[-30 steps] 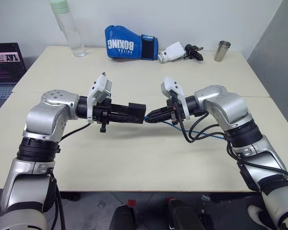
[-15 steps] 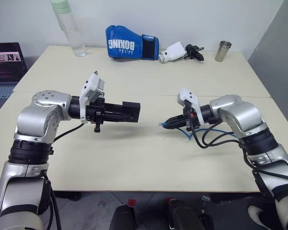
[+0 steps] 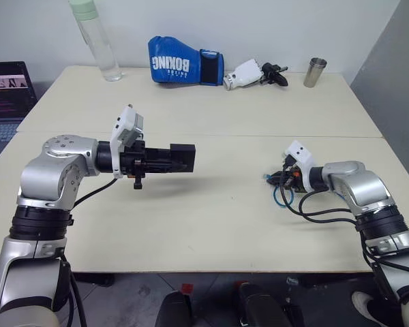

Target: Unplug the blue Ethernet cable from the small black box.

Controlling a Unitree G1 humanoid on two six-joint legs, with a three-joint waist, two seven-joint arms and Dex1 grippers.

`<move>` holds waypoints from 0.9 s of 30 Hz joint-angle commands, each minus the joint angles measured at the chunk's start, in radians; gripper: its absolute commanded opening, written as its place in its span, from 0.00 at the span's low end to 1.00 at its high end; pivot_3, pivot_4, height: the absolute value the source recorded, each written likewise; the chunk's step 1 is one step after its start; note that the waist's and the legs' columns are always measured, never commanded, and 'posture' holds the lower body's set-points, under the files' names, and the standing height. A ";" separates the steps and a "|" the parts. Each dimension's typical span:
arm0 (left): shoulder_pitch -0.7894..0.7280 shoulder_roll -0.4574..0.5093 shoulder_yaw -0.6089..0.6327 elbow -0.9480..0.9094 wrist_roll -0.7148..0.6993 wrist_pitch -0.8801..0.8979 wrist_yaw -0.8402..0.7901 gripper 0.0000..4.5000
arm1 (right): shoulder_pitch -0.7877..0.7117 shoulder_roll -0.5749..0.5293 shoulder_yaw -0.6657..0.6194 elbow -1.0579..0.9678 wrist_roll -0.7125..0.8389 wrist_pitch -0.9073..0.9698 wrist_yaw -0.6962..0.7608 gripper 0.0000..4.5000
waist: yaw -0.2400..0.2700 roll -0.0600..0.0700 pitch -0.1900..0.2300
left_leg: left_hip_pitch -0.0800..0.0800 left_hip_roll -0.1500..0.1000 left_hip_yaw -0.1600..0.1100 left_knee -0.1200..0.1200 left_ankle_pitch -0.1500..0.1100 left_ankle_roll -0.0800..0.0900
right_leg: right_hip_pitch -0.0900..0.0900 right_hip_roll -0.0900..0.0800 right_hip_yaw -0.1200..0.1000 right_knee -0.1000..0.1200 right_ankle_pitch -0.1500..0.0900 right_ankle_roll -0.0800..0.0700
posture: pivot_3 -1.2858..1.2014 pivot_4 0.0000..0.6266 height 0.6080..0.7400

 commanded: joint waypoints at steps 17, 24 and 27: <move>0.053 -0.204 0.146 0.255 0.194 -0.376 0.528 0.17 | -0.264 0.036 -0.039 -0.197 0.077 -0.006 0.072 0.96 | 0.002 0.001 0.000 | 0.000 0.000 0.000 0.000 0.000 0.000 | 0.000 0.000 0.000 0.000 0.000 0.000 | 0.52 0.24 1.00; 0.012 -0.299 0.123 0.460 0.316 -0.586 0.722 0.17 | -0.275 0.155 0.040 -0.259 0.084 0.024 0.044 0.96 | 0.010 0.000 0.000 | -0.001 0.000 0.000 0.000 0.000 0.000 | 0.000 -0.002 -0.001 0.000 0.000 0.000 | 0.52 0.24 1.00; -0.003 -0.325 0.125 0.531 0.344 -0.649 0.780 0.17 | -0.279 0.199 0.065 -0.265 0.078 0.028 0.021 0.96 | 0.010 0.000 0.000 | -0.001 0.000 0.000 0.000 0.000 0.000 | 0.000 -0.002 -0.001 0.000 0.000 0.000 | 0.52 0.24 1.00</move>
